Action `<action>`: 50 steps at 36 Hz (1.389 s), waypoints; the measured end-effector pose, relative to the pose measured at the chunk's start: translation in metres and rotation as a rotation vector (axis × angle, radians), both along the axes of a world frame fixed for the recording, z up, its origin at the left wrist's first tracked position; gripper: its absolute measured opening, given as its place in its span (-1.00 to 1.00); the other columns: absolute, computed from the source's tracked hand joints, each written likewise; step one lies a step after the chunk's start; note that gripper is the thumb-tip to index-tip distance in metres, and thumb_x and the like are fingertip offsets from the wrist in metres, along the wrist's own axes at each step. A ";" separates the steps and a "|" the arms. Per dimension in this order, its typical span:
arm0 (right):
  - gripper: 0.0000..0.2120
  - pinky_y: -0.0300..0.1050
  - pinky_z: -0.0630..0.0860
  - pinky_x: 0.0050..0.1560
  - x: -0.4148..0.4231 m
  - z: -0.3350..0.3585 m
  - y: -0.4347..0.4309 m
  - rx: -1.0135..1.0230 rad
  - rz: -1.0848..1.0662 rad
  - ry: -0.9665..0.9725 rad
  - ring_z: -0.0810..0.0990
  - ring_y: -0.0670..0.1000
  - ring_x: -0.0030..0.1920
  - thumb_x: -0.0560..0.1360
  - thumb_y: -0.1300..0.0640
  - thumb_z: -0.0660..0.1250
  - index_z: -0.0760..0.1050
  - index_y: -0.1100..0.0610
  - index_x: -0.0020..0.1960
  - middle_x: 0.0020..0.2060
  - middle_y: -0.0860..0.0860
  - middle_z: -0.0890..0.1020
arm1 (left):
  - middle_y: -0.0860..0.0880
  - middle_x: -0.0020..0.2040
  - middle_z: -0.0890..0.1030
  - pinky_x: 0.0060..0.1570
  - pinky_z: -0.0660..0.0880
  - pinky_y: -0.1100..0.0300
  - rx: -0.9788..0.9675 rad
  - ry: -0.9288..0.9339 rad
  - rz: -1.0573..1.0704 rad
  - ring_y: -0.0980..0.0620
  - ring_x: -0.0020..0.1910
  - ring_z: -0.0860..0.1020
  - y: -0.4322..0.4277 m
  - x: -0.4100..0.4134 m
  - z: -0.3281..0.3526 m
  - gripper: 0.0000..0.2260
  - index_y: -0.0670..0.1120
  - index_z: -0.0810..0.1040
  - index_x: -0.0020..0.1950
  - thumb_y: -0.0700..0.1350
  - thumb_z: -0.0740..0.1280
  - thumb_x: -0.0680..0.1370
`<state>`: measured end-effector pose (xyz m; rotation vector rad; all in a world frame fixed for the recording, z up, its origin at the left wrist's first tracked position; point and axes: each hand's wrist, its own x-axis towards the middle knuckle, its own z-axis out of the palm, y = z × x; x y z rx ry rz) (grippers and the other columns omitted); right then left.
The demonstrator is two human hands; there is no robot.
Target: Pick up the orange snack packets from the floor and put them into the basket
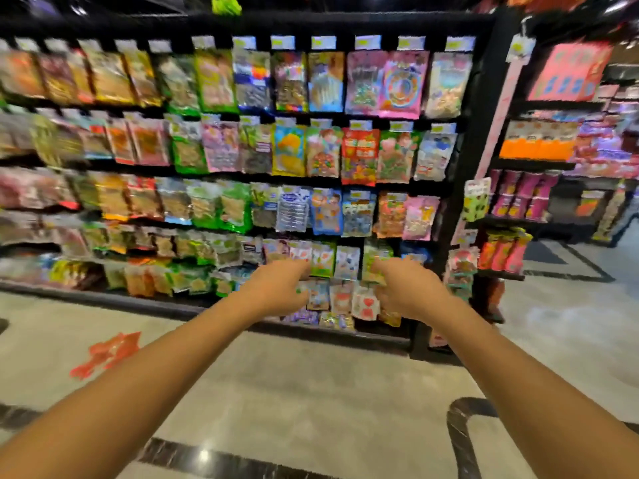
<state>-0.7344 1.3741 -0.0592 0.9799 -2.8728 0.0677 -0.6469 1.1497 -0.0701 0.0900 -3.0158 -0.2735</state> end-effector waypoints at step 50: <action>-0.78 -0.08 0.34 -0.34 -0.149 -0.115 -0.932 0.096 0.625 -0.211 0.53 0.12 -0.11 0.56 0.03 0.22 0.44 0.08 0.17 -0.09 0.04 0.55 | -0.04 0.30 0.52 0.21 0.46 0.04 0.165 -0.148 0.631 -0.05 0.25 0.48 -0.819 -0.038 -0.101 -0.61 -0.04 0.44 0.36 0.00 0.31 0.55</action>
